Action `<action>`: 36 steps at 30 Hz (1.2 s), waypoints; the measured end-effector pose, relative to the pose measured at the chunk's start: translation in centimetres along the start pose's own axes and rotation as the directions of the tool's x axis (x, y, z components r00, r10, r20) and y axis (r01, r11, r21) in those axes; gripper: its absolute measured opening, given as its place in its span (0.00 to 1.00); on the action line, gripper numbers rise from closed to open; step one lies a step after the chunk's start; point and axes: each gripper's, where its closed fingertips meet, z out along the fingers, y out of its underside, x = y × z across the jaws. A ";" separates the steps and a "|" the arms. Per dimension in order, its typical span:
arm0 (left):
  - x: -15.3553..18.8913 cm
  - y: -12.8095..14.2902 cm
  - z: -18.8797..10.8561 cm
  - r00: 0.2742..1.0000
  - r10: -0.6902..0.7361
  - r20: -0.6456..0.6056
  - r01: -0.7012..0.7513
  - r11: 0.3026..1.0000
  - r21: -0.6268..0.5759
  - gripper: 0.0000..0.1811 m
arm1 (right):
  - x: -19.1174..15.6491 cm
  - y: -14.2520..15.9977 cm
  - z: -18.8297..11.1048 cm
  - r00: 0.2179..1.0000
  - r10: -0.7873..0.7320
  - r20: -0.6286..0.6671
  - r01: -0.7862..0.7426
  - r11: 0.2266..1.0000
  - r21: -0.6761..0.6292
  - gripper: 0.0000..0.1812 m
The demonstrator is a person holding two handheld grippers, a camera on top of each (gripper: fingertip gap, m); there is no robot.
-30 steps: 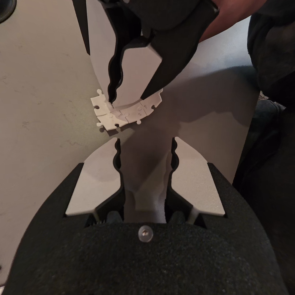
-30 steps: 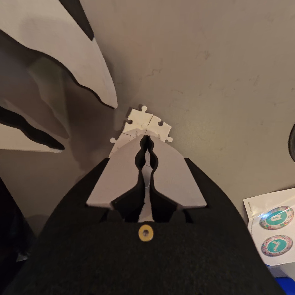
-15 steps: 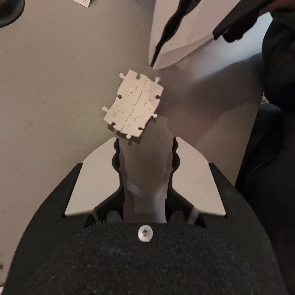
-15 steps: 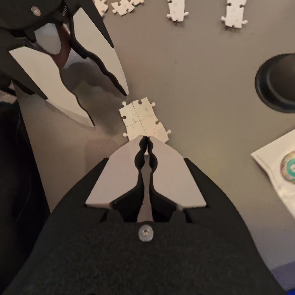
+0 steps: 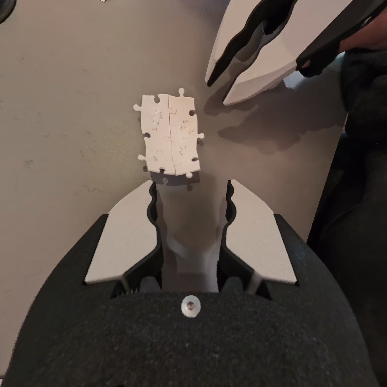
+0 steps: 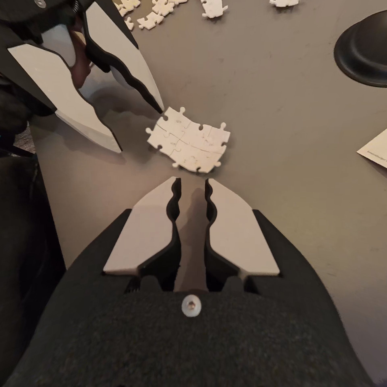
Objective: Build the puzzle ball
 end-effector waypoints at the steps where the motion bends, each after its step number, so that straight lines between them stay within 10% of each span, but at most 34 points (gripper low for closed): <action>1: 0.0 0.0 -0.1 1.000 0.001 0.002 -0.001 1.000 0.001 0.35 | -0.3 -0.1 0.1 1.000 -0.002 0.010 0.002 1.000 0.007 0.12; 36: -0.4 -0.3 -1.1 1.000 -0.022 -0.012 0.023 0.999 0.042 0.34 | 0.7 -2.5 5.4 0.984 -0.125 -0.124 0.095 0.971 -0.220 0.00</action>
